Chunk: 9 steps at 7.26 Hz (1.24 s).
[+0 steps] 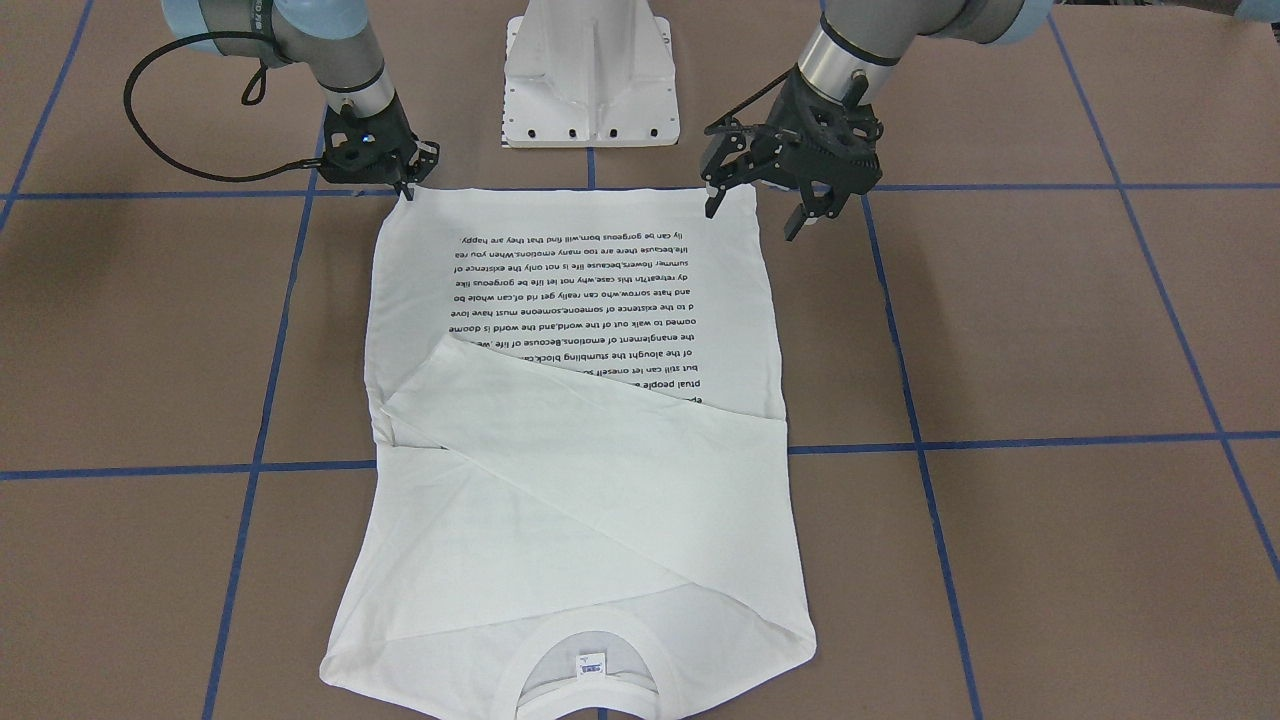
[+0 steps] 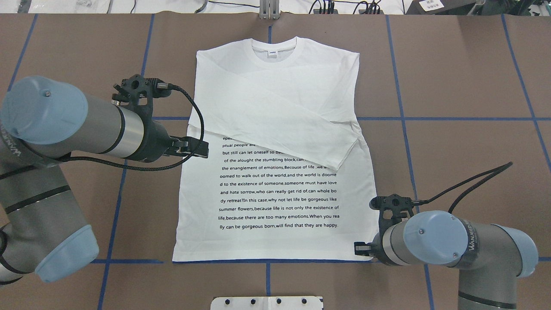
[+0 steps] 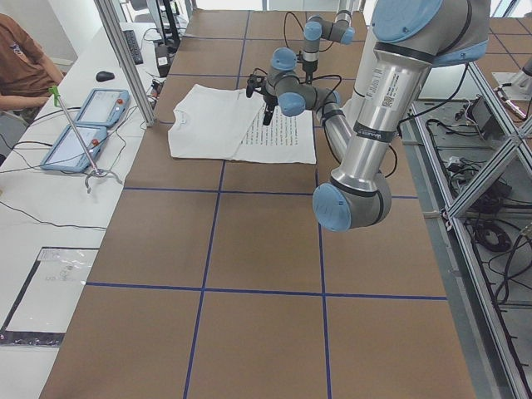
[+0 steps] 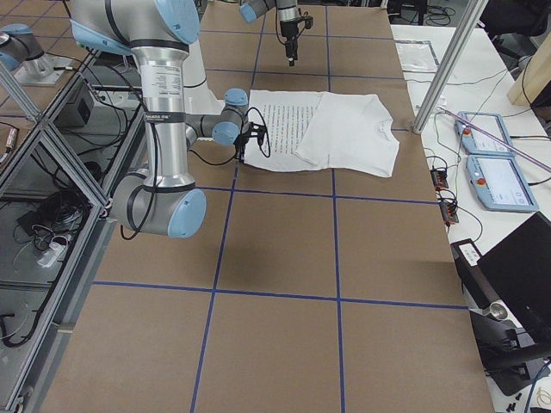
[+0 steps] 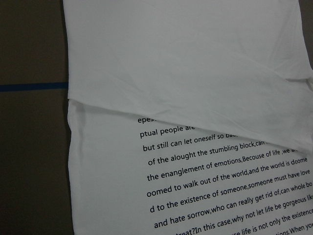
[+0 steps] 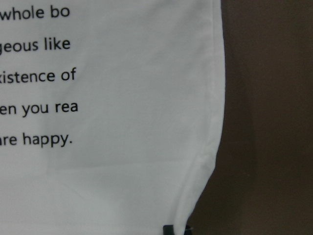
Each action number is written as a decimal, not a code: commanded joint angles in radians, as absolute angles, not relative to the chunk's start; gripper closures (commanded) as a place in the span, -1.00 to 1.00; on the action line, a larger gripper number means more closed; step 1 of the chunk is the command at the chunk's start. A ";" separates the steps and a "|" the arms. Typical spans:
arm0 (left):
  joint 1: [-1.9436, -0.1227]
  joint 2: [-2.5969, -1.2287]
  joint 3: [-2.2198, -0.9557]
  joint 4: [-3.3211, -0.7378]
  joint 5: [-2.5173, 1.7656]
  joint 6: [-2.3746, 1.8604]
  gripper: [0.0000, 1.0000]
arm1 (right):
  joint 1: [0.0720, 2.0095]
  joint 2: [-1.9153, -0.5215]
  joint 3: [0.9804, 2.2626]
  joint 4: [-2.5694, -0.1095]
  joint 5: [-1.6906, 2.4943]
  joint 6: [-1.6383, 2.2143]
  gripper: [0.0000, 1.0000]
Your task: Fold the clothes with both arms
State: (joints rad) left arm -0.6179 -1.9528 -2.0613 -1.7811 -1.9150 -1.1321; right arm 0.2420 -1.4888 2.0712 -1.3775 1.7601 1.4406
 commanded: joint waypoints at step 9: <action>-0.276 -1.730 -2.048 -1.801 -1.821 -1.529 -1.00 | 0.253 -1.473 2.126 -1.378 1.740 1.497 1.00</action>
State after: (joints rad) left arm -0.3362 -1.7277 -2.0595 -1.8004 -1.8488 -1.4814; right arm 0.2511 -1.4727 2.1230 -1.3775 1.7397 1.4971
